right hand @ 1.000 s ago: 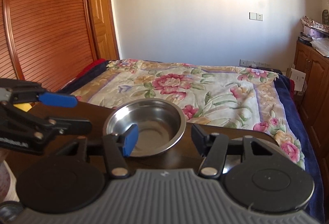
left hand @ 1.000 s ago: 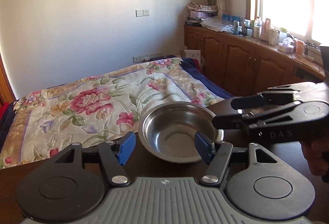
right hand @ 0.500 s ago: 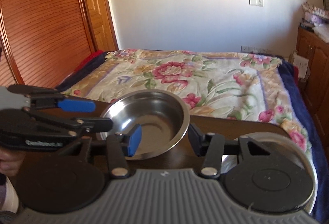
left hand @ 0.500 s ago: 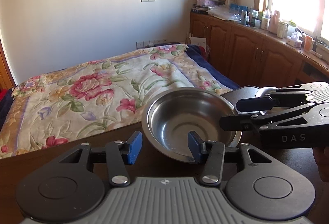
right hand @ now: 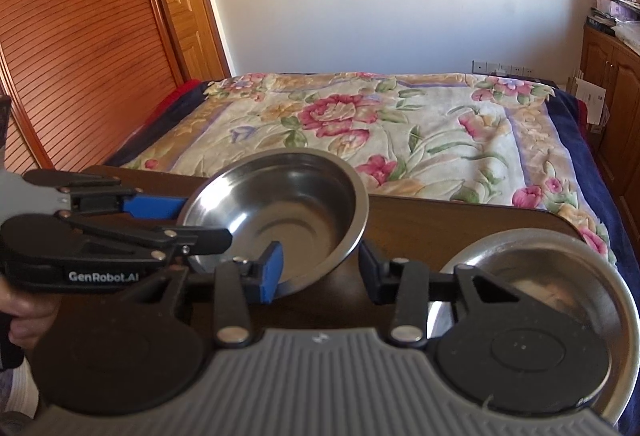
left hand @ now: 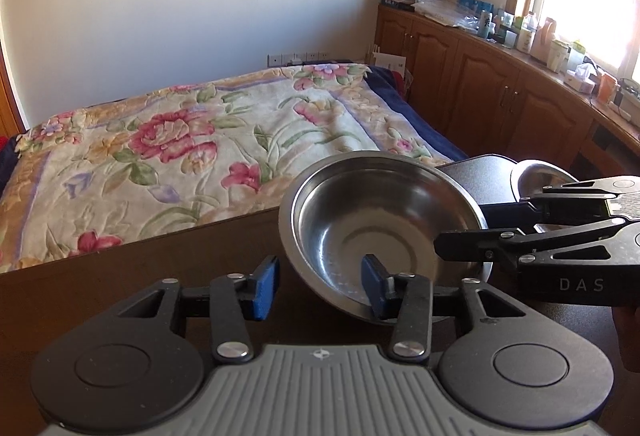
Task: Organize plates and bowls
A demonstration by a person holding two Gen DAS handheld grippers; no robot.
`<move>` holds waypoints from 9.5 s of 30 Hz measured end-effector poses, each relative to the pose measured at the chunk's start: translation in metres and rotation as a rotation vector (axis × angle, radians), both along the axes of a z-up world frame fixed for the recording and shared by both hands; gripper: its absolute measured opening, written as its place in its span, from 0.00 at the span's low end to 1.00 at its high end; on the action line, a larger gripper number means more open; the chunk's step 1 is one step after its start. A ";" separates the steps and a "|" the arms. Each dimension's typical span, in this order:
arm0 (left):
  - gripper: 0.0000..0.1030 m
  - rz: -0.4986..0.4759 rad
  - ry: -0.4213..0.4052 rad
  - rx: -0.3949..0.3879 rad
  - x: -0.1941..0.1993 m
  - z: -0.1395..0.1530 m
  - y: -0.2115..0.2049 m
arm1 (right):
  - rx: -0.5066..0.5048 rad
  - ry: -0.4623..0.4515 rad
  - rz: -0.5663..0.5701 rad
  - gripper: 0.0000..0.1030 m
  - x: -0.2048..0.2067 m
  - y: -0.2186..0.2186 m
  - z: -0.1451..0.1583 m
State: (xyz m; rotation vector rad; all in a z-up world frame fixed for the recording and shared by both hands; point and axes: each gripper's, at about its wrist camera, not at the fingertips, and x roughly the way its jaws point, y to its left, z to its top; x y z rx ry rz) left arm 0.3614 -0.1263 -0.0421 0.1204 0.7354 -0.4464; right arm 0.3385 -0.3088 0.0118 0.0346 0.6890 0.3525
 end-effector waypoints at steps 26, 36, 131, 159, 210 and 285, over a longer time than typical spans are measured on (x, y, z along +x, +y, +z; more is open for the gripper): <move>0.20 -0.027 -0.114 -0.049 -0.059 0.055 0.011 | 0.028 -0.085 -0.065 0.15 -0.027 -0.009 0.031; 0.20 -0.045 -0.136 -0.059 -0.088 0.065 0.017 | 0.020 -0.114 -0.076 0.15 -0.049 -0.010 0.043; 0.20 -0.048 -0.124 -0.059 -0.259 0.005 0.053 | -0.157 -0.126 -0.001 0.15 -0.209 0.036 -0.005; 0.20 -0.033 -0.163 -0.072 -0.264 0.016 0.061 | -0.224 -0.133 0.022 0.14 -0.207 0.048 -0.005; 0.50 -0.163 -0.120 0.053 -0.118 0.040 -0.108 | -0.041 -0.277 -0.199 0.53 -0.113 -0.113 0.003; 0.17 -0.162 -0.120 -0.003 -0.132 0.089 -0.071 | 0.075 -0.246 -0.200 0.15 -0.117 -0.108 0.039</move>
